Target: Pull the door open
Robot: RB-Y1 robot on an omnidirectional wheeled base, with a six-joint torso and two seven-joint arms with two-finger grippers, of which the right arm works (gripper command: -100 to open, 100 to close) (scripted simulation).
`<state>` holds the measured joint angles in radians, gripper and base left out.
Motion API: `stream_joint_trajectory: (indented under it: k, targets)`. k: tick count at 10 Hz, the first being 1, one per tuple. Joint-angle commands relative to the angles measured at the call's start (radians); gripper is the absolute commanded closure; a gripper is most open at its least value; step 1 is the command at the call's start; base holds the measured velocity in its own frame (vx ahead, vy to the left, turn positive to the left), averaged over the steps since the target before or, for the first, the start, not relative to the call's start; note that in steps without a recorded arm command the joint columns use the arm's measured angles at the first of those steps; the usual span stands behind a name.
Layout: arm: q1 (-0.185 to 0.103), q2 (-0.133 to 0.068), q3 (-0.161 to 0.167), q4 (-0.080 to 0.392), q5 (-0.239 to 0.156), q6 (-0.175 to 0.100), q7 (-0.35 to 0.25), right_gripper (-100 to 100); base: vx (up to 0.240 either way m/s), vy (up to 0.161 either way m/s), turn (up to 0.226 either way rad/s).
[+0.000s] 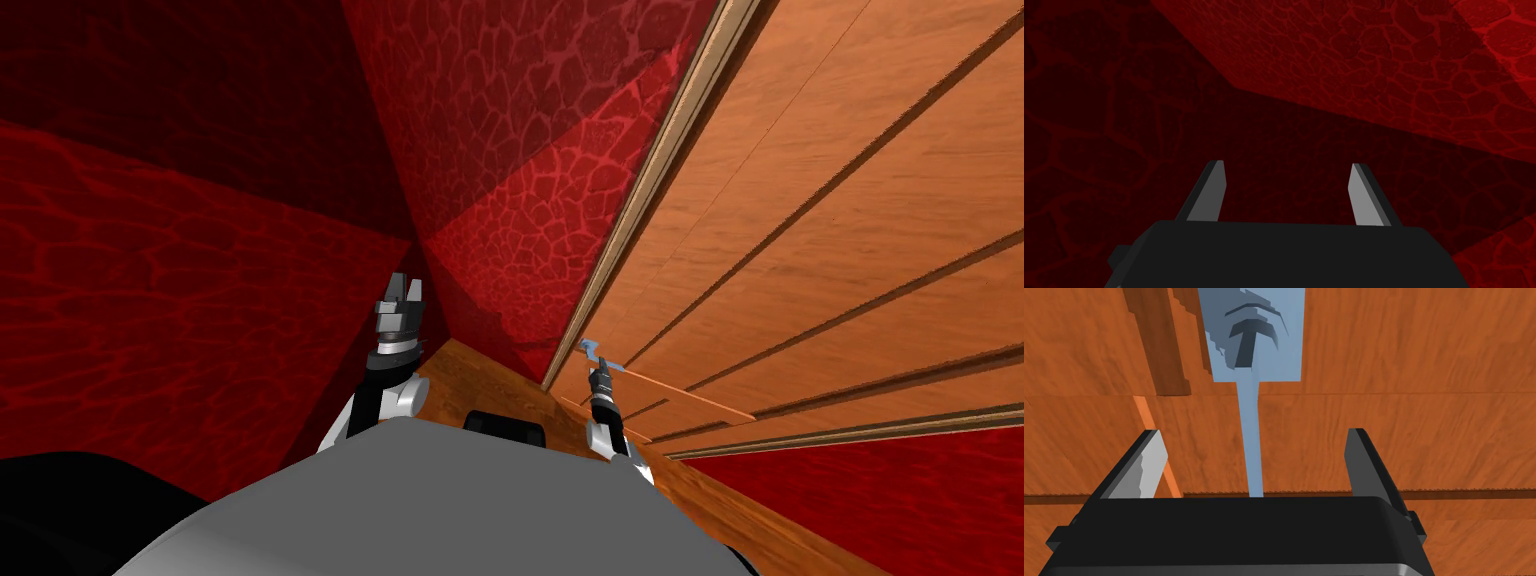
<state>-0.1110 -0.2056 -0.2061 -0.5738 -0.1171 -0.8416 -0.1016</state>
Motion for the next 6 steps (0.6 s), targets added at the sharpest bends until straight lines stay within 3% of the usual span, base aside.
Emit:
stream_joint_trajectory:
  k: [1, 2, 3, 4, 6]
  targets:
    - [0.017, -0.026, -0.009, 0.014, -0.008, -0.019, -0.025, -100, 0.197, 0.014, 0.131]
    - [0.021, -0.033, -0.011, 0.016, -0.009, -0.023, -0.031, -100, 0.167, -0.014, 0.075]
    - [0.016, -0.021, -0.01, 0.007, -0.008, -0.012, -0.019, -100, 0.068, -0.009, 0.013]
    - [0.016, -0.021, -0.01, 0.007, -0.008, -0.012, -0.019, 100, -0.006, 0.002, -0.01]
    - [0.016, -0.021, -0.01, 0.007, -0.008, -0.012, -0.019, 100, -0.023, 0.002, 0.003]
